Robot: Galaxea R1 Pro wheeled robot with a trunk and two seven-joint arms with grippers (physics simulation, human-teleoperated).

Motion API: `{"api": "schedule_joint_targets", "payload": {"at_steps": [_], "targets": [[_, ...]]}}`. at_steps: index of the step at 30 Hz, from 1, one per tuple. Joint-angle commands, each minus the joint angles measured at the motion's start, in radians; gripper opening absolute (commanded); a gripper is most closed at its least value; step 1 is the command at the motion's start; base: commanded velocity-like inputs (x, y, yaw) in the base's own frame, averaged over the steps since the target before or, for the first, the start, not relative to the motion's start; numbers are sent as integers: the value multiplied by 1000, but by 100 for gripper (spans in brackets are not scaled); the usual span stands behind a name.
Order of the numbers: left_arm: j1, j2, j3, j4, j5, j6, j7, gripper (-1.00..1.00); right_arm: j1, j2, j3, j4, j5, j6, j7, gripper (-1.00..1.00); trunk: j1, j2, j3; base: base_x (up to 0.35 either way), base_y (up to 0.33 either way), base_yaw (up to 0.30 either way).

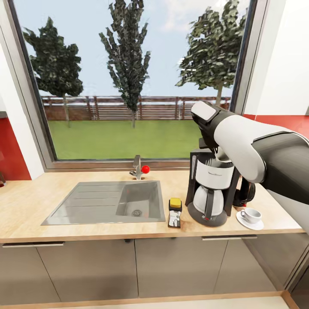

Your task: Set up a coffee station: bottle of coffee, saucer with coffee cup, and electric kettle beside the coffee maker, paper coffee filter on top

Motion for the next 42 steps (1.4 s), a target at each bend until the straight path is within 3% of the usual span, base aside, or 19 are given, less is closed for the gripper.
{"api": "schedule_joint_targets", "payload": {"at_steps": [1, 34, 42], "targets": [[1, 1, -9, -2, 4, -1, 5, 100, -1, 0, 8, 1, -12, 5, -6, -100, 0, 0, 0, 62, 0, 0], [1, 1, -9, 2, 3, -3, 5, 100, 2, 0, 8, 1, -12, 5, -6, -100, 0, 0, 0, 42, 21, 0], [1, -1, -8, 2, 3, -3, 5, 100, 2, 0, 8, 1, 22, 5, -6, -100, 4, -7, -3, 3, 2, 0]]}}
